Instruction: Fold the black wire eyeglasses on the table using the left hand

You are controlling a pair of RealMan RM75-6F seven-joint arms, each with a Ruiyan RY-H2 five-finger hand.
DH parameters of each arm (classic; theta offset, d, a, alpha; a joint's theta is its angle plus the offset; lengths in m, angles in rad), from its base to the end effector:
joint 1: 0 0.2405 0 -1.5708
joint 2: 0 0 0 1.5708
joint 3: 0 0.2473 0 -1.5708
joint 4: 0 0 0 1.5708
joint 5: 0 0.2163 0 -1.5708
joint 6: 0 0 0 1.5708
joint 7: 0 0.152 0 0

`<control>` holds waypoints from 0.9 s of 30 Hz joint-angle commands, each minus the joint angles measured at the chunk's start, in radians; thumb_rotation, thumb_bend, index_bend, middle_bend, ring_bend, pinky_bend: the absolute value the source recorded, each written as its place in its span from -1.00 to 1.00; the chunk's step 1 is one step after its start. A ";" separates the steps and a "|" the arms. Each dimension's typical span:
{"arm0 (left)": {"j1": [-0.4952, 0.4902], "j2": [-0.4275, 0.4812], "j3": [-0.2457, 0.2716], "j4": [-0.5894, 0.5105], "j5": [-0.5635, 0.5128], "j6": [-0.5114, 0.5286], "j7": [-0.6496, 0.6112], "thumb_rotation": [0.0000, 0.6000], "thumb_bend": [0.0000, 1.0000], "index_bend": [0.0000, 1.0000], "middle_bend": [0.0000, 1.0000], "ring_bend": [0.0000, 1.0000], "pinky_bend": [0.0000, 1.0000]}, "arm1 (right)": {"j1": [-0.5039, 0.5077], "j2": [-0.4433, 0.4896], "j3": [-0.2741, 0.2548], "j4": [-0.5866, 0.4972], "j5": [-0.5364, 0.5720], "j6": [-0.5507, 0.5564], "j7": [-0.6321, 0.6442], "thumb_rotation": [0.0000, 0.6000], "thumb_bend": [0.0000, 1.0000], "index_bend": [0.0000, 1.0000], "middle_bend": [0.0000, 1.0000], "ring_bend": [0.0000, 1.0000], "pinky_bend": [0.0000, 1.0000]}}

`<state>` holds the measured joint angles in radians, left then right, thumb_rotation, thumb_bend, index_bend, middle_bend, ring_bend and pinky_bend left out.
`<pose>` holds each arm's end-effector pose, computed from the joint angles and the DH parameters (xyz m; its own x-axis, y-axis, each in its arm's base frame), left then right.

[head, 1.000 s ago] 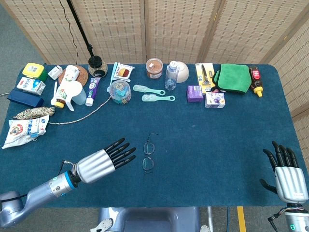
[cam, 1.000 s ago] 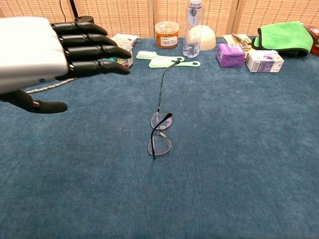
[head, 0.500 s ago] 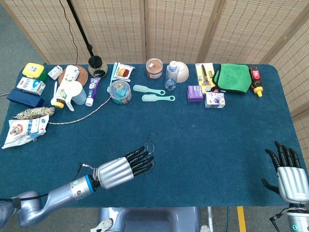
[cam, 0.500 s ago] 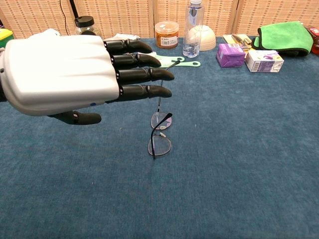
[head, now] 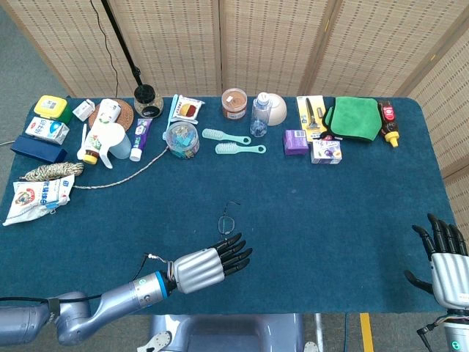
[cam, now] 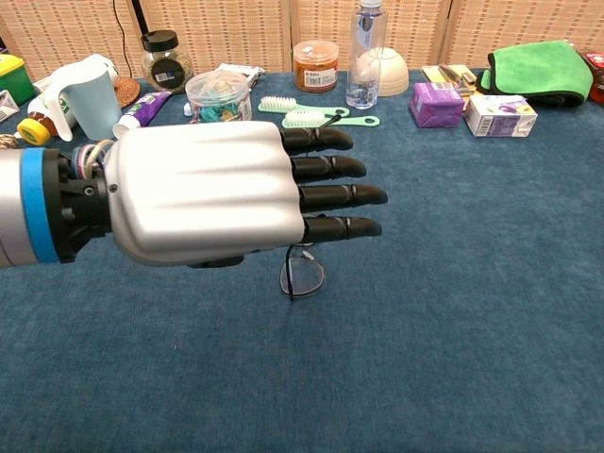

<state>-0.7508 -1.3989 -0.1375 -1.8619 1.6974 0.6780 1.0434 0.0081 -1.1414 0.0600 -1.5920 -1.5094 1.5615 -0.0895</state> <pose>-0.0447 0.2293 -0.0324 0.7713 -0.4462 0.4538 -0.1209 -0.8028 -0.5839 -0.3145 -0.1671 0.1560 0.4759 0.0490 0.8781 -0.8791 0.0571 0.4733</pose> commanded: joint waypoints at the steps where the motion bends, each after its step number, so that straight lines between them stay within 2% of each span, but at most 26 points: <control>1: -0.021 -0.027 -0.008 0.001 -0.057 -0.029 0.056 0.95 -0.47 -0.95 -1.00 -1.00 -1.00 | -0.003 0.002 0.002 0.006 0.001 0.005 0.009 1.00 -1.00 -0.65 -0.96 -0.90 -0.87; 6: -0.038 -0.047 -0.012 -0.005 -0.130 -0.036 0.123 0.95 -0.47 -0.94 -1.00 -1.00 -1.00 | -0.009 0.003 0.004 0.015 0.007 0.012 0.022 1.00 -1.00 -0.64 -0.96 -0.90 -0.87; 12: -0.054 -0.035 0.007 -0.025 -0.204 -0.024 0.185 0.95 -0.47 -0.85 -1.00 -1.00 -1.00 | -0.012 0.000 0.006 0.022 0.009 0.013 0.028 1.00 -1.00 -0.63 -0.96 -0.90 -0.87; 19: -0.044 0.001 0.038 -0.045 -0.207 0.031 0.182 0.96 -0.47 -0.61 -0.84 -0.91 -1.00 | -0.008 -0.004 0.007 0.024 0.006 0.009 0.024 1.00 -1.00 -0.62 -0.96 -0.90 -0.87; 27: -0.016 0.054 0.086 -0.044 -0.214 0.088 0.147 0.97 -0.47 -0.60 -0.82 -0.89 -1.00 | -0.004 -0.006 0.007 0.017 0.006 0.000 0.010 1.00 -1.00 -0.62 -0.96 -0.90 -0.87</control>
<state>-0.7736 -1.3525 -0.0595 -1.9087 1.4834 0.7572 1.2013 0.0036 -1.1474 0.0669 -1.5733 -1.5038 1.5627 -0.0782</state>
